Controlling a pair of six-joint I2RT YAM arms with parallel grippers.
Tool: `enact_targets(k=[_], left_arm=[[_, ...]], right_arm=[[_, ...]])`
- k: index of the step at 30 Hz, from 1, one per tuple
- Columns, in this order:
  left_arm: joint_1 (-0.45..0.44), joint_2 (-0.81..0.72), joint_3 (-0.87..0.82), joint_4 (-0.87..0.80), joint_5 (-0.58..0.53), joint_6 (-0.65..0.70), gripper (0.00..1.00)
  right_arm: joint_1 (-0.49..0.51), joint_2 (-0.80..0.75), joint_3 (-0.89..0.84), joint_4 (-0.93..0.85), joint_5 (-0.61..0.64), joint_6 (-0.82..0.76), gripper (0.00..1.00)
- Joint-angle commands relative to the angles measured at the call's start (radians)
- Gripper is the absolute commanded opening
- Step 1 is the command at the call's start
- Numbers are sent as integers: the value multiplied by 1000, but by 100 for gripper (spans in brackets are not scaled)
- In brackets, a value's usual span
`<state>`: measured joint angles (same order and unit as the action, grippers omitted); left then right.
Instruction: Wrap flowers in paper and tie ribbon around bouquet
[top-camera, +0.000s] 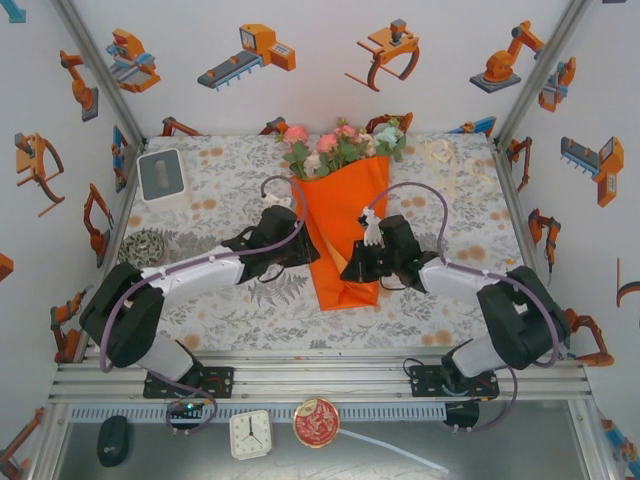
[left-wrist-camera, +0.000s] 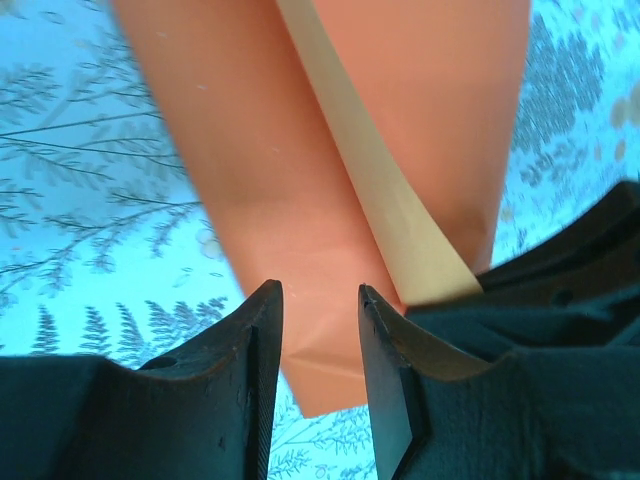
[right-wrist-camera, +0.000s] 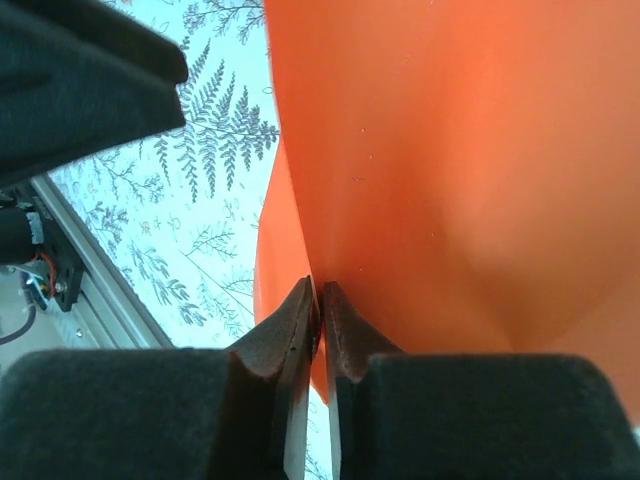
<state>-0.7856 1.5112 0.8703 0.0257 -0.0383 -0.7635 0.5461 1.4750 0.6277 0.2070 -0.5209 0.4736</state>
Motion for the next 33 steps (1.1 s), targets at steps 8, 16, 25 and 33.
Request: enact_targets(k=[8,16,25,33], left_arm=[[12,21,1,87,19,-49,42],[11,111,52,91,82,-50,46],[-18,271,137,68,208,-9,38],[-17,299,97,7,200,13,28]], right_arm=[[28,61,-15,141,-150,64,43],[28,84,-68,269,-240,135,52],[28,69,-67,303,-269,172,50],[-37,-159,-84,128,-98,139,50]])
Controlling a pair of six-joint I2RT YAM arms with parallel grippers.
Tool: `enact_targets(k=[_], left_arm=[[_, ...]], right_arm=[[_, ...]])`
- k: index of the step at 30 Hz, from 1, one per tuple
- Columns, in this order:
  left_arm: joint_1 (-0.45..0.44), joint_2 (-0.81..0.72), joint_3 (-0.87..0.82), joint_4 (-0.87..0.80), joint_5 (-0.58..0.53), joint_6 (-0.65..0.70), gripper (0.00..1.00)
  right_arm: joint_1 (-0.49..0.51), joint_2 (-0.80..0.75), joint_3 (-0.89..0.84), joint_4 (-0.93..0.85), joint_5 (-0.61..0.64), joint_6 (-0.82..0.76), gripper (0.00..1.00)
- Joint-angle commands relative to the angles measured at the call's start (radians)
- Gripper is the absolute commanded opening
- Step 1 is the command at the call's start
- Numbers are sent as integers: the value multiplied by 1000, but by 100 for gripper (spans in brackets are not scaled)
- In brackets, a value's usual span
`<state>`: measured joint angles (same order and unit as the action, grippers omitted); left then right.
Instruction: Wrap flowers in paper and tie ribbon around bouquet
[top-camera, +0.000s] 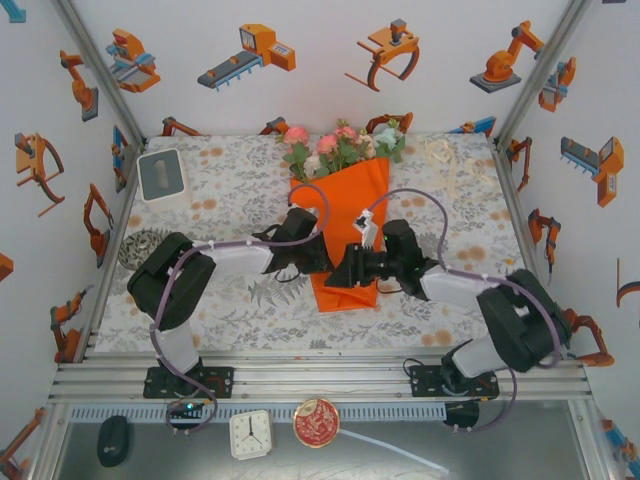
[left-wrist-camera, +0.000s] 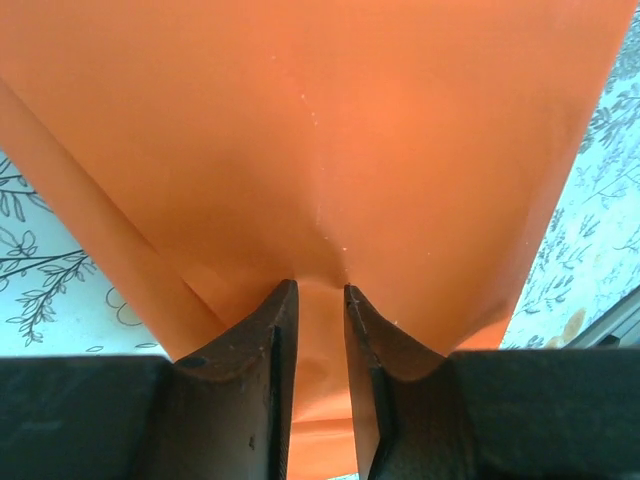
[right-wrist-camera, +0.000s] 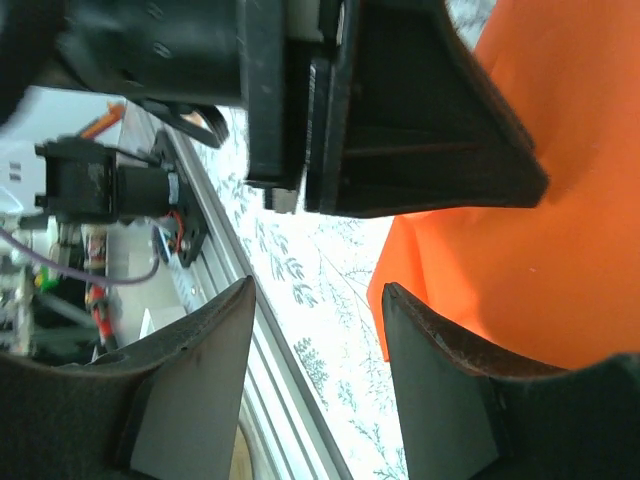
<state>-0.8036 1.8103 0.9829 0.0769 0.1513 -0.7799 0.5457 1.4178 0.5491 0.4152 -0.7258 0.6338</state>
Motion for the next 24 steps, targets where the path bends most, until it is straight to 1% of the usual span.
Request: enact_targets(k=[1,3,5,7,10,12,15,16,18,21,24], left_arm=[[1,-1,-23,-45,12,30,27],[-1,-9,-38,-44,11,28,27],[0,-18,-45,-45,8,27,27],[-2,-27,-51,-47,3,25,27],[-6,-41,-48,-65,-5,30,27],[-9,-54,-43,-83,-20,38,27],[-17,-76,-39,-93,-24,50,27],[-20,-79,-36,-92,-19,54,27],[-28,-90,-26,-91,-13,71,27],[-53,-129,-20,-80,-57,92,26],[-82,-126,21,-90,-35,113,26]], right_arm=[[-49,-130,-4,-128,161,-33,50],[-71,-185,-2,-238,320,-42,51],[-81,-209,-6,-311,462,-39,50],[-85,-203,-11,-342,513,-41,49],[-85,-138,5,-386,533,-55,45],[-85,-93,5,-384,516,-72,42],[-83,-20,-2,-309,390,-89,38],[-80,-6,-2,-294,366,-86,38],[-75,21,-1,-283,346,-86,38],[-75,35,-3,-284,338,-90,38],[-75,31,-10,-279,307,-95,38]])
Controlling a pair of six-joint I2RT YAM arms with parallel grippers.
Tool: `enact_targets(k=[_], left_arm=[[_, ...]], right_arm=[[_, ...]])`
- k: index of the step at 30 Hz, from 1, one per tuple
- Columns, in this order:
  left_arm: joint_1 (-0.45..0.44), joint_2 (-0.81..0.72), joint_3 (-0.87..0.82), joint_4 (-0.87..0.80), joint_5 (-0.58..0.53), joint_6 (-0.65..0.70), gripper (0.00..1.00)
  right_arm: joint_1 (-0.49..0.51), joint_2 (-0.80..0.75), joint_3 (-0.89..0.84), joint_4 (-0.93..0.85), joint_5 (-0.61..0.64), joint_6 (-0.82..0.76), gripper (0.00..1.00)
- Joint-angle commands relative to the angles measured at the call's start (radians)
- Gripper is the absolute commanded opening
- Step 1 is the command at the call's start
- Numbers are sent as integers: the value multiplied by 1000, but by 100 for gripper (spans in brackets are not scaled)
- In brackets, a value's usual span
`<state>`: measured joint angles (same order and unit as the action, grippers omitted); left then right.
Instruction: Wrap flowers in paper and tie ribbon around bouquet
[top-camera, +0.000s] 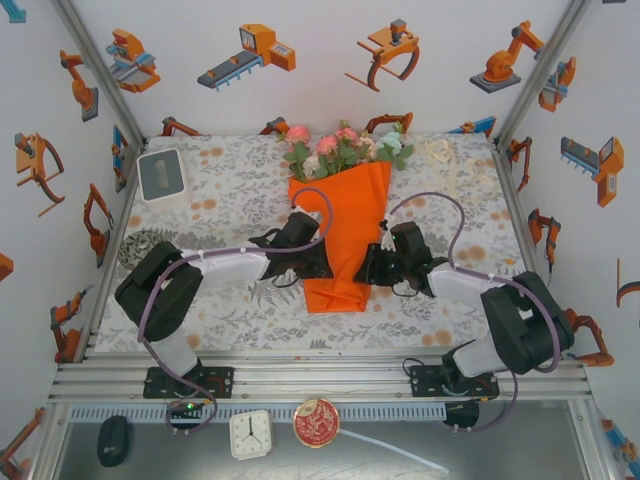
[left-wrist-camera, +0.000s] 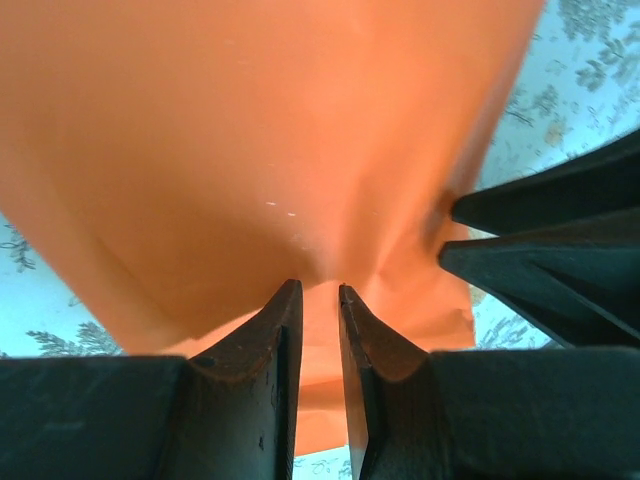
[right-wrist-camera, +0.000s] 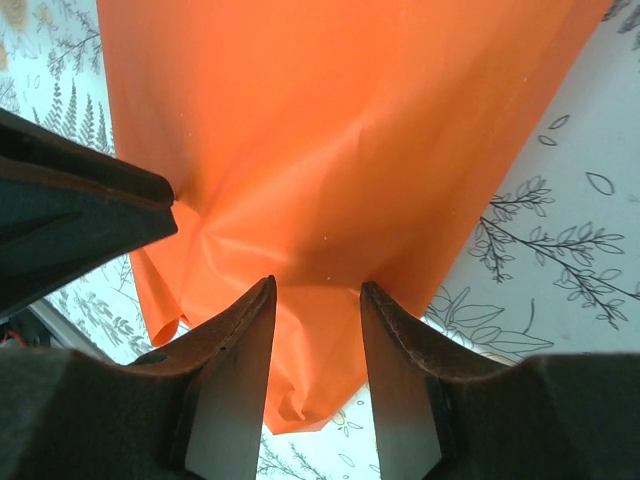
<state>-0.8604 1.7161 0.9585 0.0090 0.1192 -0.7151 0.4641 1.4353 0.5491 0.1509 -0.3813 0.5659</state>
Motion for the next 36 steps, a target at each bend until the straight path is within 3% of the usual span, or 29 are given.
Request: enact_targets(k=[1,5,14,18,20,26,30,36], left_arm=[[-37,-19,65,-32,17,52,26],[-72,49,100,-56,121,63,26],[-72,98,13,-66,202,50,24],[-71,79,-4,-62,194,49,23],[-70,80,-3,-62,192,48,23],[-70,86,-1,-60,191,42,23],[-69,85,-7,-57,183,36,23],[-68,81,-14,-50,181,36,23]], right_arm=[[7,7,-14,-16,-39,-29,39],[7,-32,-18,-47,-16,-34,40],[18,-190,-38,-13,-86,119,39],[21,-204,-21,-48,6,201,39],[21,-186,-7,-43,64,227,40],[5,-33,32,44,79,227,41],[-53,68,32,175,2,258,41],[-132,185,90,235,-56,259,42]])
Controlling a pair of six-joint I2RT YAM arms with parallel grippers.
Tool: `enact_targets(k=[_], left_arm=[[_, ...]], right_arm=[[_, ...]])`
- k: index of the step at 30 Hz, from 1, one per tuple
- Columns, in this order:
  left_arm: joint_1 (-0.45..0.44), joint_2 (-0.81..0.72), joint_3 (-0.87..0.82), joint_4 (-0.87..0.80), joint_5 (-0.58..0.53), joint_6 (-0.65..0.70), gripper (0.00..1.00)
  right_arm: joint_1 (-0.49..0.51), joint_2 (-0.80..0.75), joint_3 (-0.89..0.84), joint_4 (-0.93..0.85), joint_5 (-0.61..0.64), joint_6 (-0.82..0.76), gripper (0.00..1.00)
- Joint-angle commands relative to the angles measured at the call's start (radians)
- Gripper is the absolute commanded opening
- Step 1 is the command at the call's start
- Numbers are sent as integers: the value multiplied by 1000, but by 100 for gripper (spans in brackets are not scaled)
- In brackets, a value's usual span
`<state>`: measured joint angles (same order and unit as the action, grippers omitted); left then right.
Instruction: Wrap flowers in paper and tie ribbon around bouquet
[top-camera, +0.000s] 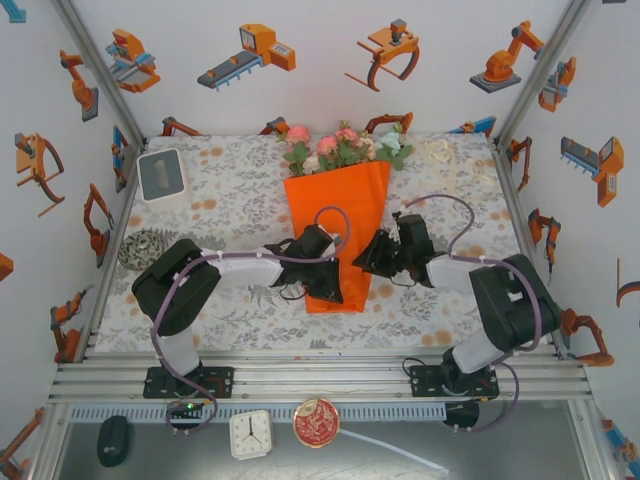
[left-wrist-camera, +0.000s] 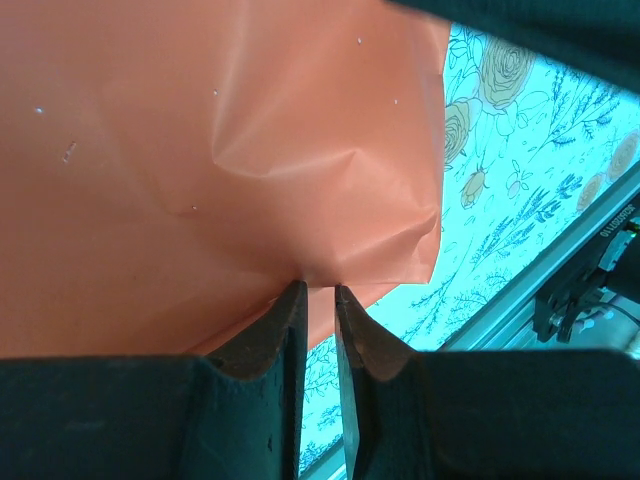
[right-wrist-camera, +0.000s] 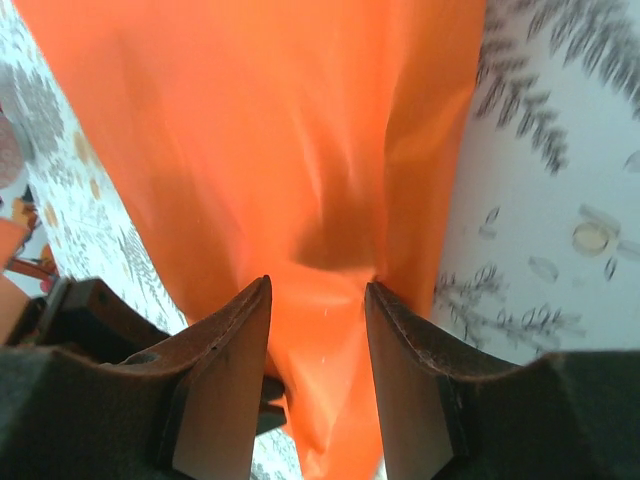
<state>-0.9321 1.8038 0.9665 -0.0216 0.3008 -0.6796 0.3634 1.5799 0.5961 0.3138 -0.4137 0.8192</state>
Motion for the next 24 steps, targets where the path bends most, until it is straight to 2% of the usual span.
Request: enact_targets(k=[1,12,21,24], left_arm=[[4,-7,-22,-19,-2,0,23],[6,-29,-36,-8,-18,-1,23],[7,-35,-30,-9,-23,3,23],[7,-53,-26,-10,-30,13,23]], right_arm=[[-43,57,60,74,-34,-4,42],[-169,270,260,139,-155,-37,44],[-249,451,489,169,-324,-92,46],[-275,462,557,163,-361,-63,46]])
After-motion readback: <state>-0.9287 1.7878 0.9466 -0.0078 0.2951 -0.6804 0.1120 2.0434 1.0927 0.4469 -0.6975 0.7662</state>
